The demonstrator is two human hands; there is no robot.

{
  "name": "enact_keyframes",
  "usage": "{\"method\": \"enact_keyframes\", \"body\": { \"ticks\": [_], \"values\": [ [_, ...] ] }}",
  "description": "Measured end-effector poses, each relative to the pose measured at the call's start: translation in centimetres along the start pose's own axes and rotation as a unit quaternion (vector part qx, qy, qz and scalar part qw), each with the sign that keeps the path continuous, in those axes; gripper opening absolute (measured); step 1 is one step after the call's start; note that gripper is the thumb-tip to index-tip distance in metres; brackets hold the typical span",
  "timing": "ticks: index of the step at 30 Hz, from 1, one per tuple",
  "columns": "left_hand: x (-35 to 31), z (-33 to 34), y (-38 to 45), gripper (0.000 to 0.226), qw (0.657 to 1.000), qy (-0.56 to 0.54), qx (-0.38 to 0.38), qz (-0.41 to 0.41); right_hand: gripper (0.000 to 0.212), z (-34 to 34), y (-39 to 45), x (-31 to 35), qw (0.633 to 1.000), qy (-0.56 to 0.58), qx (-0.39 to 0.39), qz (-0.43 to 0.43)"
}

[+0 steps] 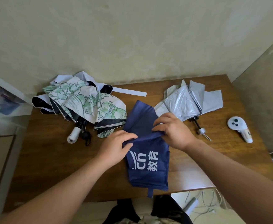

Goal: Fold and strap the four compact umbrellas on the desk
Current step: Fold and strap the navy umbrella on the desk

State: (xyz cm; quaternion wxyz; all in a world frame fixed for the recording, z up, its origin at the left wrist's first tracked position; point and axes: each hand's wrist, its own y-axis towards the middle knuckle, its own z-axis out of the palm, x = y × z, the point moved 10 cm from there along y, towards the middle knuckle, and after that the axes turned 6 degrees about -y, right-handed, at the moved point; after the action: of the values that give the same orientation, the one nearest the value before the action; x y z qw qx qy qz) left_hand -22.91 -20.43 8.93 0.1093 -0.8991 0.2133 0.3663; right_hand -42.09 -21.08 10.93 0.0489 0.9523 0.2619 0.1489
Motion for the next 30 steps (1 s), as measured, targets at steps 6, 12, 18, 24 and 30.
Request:
{"method": "enact_keyframes", "body": {
  "ticks": [6,12,18,24,30],
  "values": [
    [-1.0,1.7,-1.3,0.023,0.99,0.088,0.042,0.098,0.023,0.2,-6.1,0.5,0.999,-0.049,-0.001,-0.007],
    [-0.5,6.5,-4.1,0.035,0.96,0.163,0.144,0.179,0.008,4.7,-10.2,2.9,0.992,-0.113,0.054,-0.028],
    [1.1,9.6,-5.3,0.038,0.931,0.241,0.209,0.18,0.013,8.3,-12.0,4.5,0.979,-0.174,0.104,-0.035],
    [1.2,11.0,-5.8,0.038,0.921,0.259,0.233,0.172,0.022,9.5,-12.8,4.6,0.967,-0.207,0.146,-0.031],
    [1.9,12.5,-6.7,0.033,0.908,0.274,0.265,0.175,0.021,11.5,-14.5,4.3,0.947,-0.166,0.275,0.0]
  ]
}}
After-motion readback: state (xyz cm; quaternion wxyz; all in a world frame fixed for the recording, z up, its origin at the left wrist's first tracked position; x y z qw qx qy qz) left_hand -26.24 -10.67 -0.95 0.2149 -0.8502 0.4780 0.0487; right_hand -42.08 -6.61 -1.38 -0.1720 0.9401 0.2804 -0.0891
